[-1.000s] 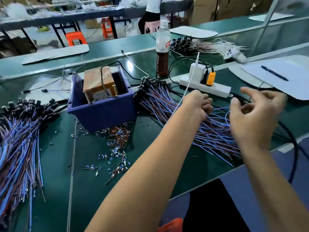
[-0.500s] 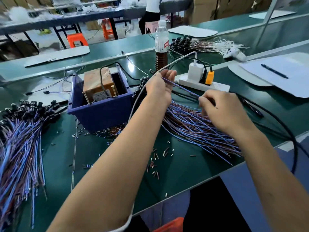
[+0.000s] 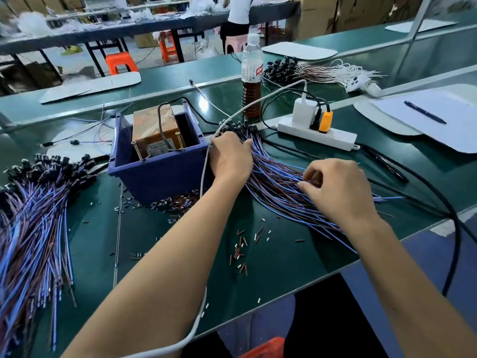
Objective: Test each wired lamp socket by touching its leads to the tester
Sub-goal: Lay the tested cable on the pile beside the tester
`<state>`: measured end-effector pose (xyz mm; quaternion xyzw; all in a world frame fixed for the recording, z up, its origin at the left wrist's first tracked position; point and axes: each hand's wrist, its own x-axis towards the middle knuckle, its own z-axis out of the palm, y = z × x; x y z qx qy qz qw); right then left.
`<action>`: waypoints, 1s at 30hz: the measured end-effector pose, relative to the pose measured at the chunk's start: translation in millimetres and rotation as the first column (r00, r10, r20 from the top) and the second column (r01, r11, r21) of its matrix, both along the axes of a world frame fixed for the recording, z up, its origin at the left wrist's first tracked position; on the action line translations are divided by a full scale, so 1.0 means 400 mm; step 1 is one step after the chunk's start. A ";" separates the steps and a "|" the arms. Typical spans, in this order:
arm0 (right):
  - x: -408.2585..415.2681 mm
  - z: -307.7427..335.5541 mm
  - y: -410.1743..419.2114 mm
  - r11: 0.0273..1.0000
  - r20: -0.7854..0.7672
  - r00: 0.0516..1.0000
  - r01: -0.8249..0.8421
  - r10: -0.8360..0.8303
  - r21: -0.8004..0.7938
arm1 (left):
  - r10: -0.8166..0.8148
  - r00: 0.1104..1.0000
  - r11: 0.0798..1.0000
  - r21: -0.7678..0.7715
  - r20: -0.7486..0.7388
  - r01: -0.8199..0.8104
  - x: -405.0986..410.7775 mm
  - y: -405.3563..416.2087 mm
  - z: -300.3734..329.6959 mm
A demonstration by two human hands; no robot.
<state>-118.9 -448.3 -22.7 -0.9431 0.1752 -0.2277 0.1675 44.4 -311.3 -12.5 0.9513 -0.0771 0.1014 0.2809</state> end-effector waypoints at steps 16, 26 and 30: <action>0.109 0.053 0.330 0.905 0.197 0.902 -0.410 0.384 0.111 | -0.439 0.771 0.880 -0.393 -0.461 0.266 -0.119 0.338 0.122; 0.254 0.070 0.747 0.695 -0.352 0.607 -0.679 0.713 0.237 | 0.489 0.872 0.871 0.028 0.028 -0.490 -0.054 0.723 0.046; 0.298 0.044 0.855 0.681 -0.463 0.542 -0.701 0.702 0.213 | 0.578 0.798 0.730 0.329 0.169 -0.599 -0.004 0.773 0.019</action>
